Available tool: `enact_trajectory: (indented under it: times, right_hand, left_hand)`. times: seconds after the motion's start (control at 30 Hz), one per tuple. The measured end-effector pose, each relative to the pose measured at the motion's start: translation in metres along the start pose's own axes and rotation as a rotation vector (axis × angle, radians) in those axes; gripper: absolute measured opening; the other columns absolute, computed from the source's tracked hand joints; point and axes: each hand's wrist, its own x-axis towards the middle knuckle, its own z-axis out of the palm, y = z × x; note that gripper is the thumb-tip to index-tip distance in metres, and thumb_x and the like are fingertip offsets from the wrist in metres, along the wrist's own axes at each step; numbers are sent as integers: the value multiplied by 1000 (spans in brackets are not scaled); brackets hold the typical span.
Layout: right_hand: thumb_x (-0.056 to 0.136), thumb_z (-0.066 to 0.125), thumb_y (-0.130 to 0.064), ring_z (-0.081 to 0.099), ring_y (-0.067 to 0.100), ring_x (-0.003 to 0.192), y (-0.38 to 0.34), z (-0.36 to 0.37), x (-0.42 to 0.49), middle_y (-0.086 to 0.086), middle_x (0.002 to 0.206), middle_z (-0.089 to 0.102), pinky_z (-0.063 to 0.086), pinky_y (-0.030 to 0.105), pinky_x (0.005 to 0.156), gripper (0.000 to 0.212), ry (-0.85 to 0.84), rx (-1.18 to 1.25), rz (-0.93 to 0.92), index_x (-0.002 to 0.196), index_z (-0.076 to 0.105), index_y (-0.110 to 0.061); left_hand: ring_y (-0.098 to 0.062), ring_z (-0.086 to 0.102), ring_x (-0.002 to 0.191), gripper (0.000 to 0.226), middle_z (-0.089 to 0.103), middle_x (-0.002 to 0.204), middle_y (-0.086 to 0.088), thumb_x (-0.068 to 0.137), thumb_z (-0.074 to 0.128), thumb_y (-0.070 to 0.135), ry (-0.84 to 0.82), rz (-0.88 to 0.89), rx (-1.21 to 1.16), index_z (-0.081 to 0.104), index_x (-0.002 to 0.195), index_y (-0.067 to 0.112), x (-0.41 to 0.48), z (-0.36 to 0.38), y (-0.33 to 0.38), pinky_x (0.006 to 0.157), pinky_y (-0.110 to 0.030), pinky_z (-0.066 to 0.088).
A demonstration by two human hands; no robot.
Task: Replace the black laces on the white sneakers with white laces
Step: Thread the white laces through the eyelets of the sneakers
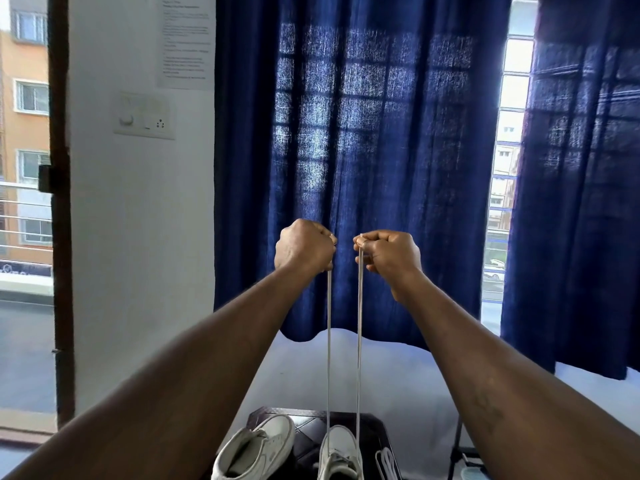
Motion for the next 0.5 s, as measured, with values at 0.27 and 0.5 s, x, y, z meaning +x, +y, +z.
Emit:
enact_trajectory:
  times: [0.27,0.5]
  right_hand:
    - [92,75,-17,78,14,78,0,2,-1,-6,87,80,64,32,75,9,-4,6,6,86,81,-22]
    - [92,76,-18,78,14,79,2,3,2,-7,87,80,64,33,76,9,1,-2,12,85,81,-22]
  left_hand:
    - [-18,74,54,22,76,65,3,90,64,16,-19,-19,-19,76,73,23,0,-2,0,74,-44,66]
    - [-17,74,55,20,76,67,3,91,66,18,-31,1,-13,76,74,23,-1,-2,1,75,-43,66]
